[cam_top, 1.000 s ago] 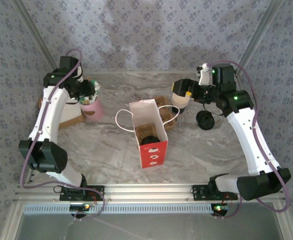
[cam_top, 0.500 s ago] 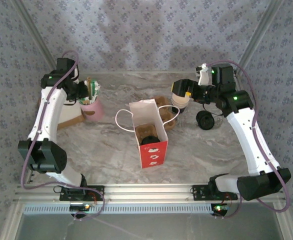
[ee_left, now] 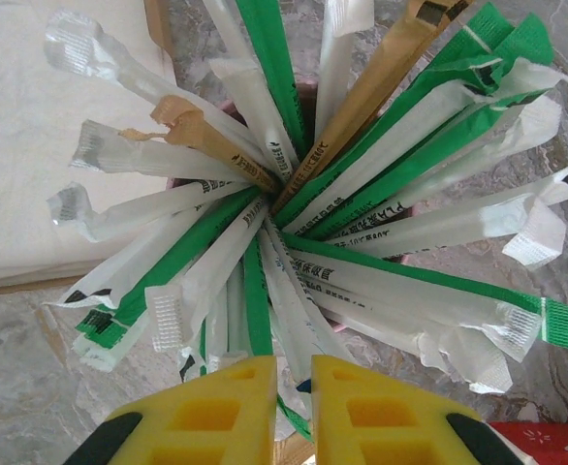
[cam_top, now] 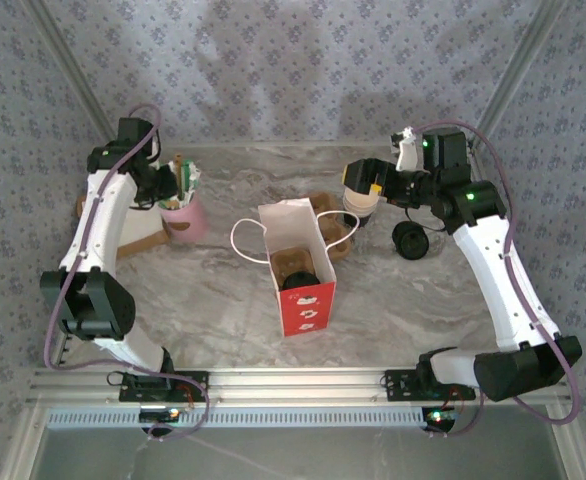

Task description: Pack the takeout coffee

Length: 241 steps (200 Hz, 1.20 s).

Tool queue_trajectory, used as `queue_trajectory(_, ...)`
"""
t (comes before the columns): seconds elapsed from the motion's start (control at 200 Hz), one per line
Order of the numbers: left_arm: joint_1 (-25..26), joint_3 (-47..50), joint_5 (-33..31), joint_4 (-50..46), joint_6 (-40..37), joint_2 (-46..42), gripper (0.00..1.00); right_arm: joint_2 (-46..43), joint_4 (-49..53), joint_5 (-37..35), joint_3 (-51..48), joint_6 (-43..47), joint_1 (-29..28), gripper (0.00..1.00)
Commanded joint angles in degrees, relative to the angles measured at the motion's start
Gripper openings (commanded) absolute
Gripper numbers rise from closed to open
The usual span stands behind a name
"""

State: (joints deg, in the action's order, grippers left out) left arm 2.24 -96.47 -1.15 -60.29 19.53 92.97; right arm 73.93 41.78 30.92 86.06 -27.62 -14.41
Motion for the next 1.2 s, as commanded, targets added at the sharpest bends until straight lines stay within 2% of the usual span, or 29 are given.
queue_trajectory(0.0,-0.35,0.37,-0.42,-1.01,-0.29,0.38,0.18,-0.1,0.72,0.86,-0.28,0.19,-0.33,1.0)
queue_trajectory(0.19,-0.33,0.23,-0.69,-0.94,-0.38,0.96,0.17,-0.01,0.76,0.98,-0.19,0.11,-0.41,1.0)
queue_trajectory(0.465,-0.22,-0.86,0.11,-1.61,-0.46,0.3,0.03,-0.09,0.94,1.06,0.16,0.09,-0.5,1.0)
queue_trajectory(0.56,-0.25,-1.56,0.12,-2.14,-0.46,-0.43,0.02,-0.02,1.05,0.98,0.23,0.05,-0.59,1.0)
queue_trajectory(1.199,0.21,-14.04,3.49,-7.2,0.37,-7.7,0.0,-1.24,2.18,-0.5,2.35,0.46,-4.36,1.0)
